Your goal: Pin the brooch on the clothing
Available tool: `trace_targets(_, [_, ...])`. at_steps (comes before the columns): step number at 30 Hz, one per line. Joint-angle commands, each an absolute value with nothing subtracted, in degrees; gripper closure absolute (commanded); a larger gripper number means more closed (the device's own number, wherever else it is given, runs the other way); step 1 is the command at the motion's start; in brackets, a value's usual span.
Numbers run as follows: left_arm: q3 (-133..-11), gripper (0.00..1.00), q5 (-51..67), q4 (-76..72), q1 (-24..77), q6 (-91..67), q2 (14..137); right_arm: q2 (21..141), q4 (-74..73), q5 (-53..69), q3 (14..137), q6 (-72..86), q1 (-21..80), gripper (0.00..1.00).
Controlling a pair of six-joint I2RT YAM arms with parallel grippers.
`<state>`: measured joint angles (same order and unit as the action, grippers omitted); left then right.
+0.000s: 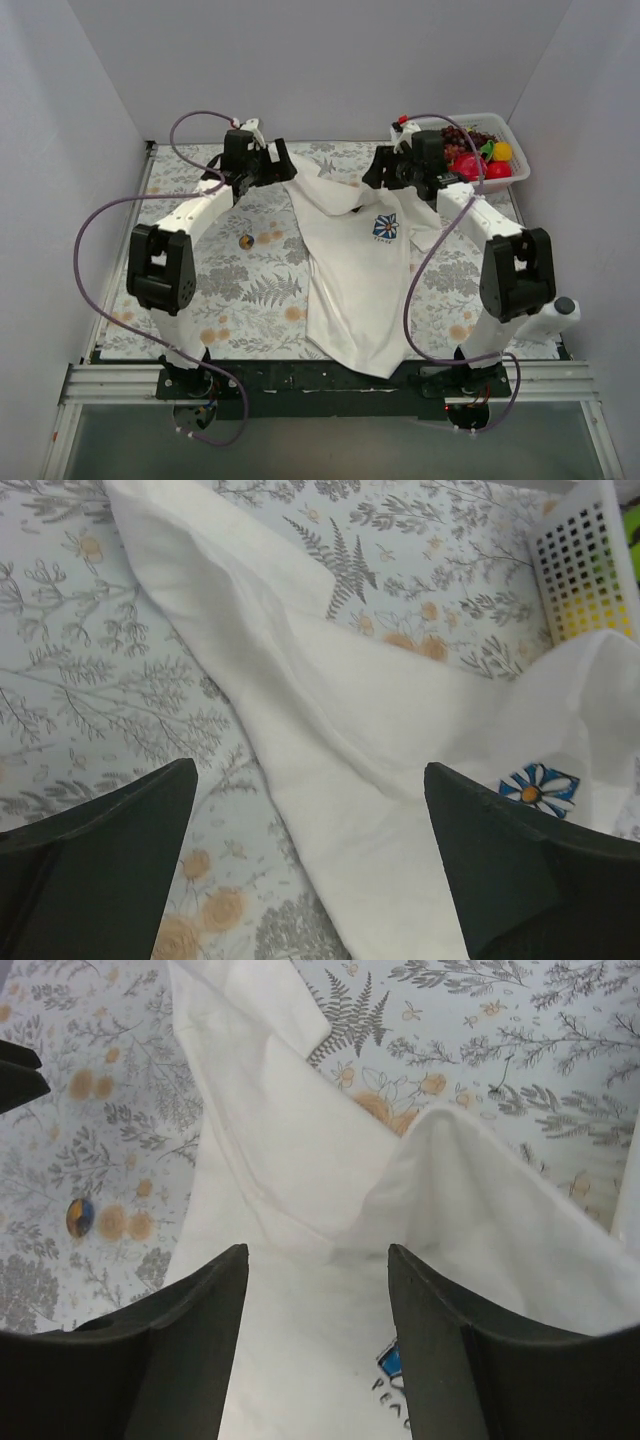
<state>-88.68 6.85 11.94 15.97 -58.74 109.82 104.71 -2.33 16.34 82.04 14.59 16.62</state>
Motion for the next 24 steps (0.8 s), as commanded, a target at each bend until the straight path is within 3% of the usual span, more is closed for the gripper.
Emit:
trace_targets(1, [-74.38,0.02,15.01,9.49,16.61,-64.06,95.20,90.90,-5.43,8.55,70.42,14.41,19.59,0.34])
trace_targets(9, [-54.94,0.02,18.37,9.93,24.07,-68.64,81.83,74.02,-17.65,3.43,51.69,17.22,20.39,0.34])
trace_targets(15, [-50.80,0.05,16.88,7.22,32.33,-71.80,86.56,74.09,-27.68,3.43,44.40,21.00,20.39,0.37])
trace_targets(21, [-50.98,0.11,13.28,6.15,33.13,-72.68,93.59,79.26,-26.63,1.94,39.99,22.24,20.39,0.42])
trace_targets(24, [-52.11,0.14,13.53,5.72,33.22,-72.51,97.36,83.04,-24.18,3.68,39.90,21.54,20.39,0.58])
